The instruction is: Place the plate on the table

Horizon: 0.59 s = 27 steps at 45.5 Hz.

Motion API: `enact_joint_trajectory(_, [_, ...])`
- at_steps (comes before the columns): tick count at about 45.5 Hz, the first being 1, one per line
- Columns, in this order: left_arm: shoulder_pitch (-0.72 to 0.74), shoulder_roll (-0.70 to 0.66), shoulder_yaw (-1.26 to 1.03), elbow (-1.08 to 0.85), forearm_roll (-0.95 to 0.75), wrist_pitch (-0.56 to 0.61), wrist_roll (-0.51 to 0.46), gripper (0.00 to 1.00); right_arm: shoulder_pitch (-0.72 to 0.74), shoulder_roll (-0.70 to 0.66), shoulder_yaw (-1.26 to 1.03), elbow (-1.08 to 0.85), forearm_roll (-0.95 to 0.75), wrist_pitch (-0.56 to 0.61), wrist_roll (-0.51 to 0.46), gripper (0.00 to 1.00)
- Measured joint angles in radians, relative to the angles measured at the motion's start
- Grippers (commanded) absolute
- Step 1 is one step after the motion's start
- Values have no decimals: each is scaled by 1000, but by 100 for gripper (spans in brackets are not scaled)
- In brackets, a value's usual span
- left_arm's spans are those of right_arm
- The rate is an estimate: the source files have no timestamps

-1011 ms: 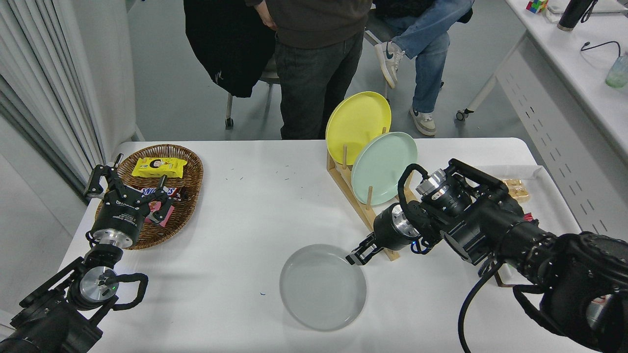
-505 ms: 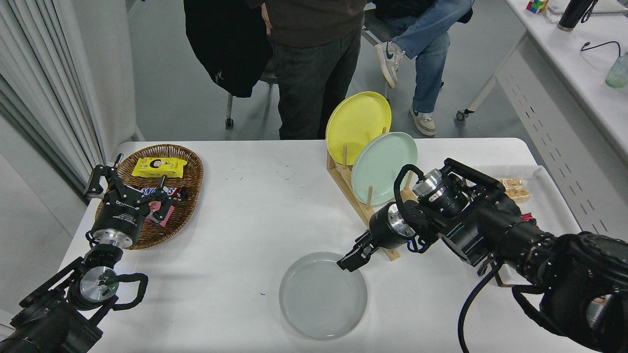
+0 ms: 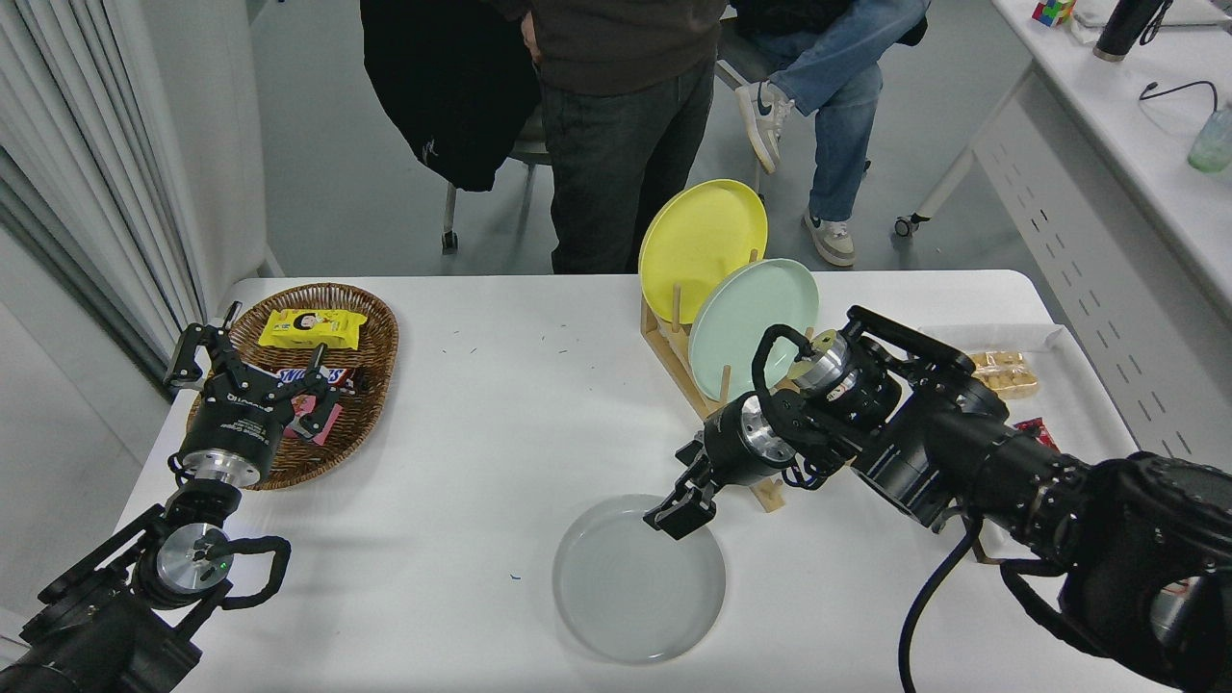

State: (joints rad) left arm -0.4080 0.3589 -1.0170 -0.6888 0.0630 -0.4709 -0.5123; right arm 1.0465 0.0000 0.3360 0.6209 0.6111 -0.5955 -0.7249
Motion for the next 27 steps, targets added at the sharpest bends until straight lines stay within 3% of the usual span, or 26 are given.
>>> enact_joint_trajectory(27, [0,0,0,0,0,0,0,98,100,0,-13,13,-227,129,1,99])
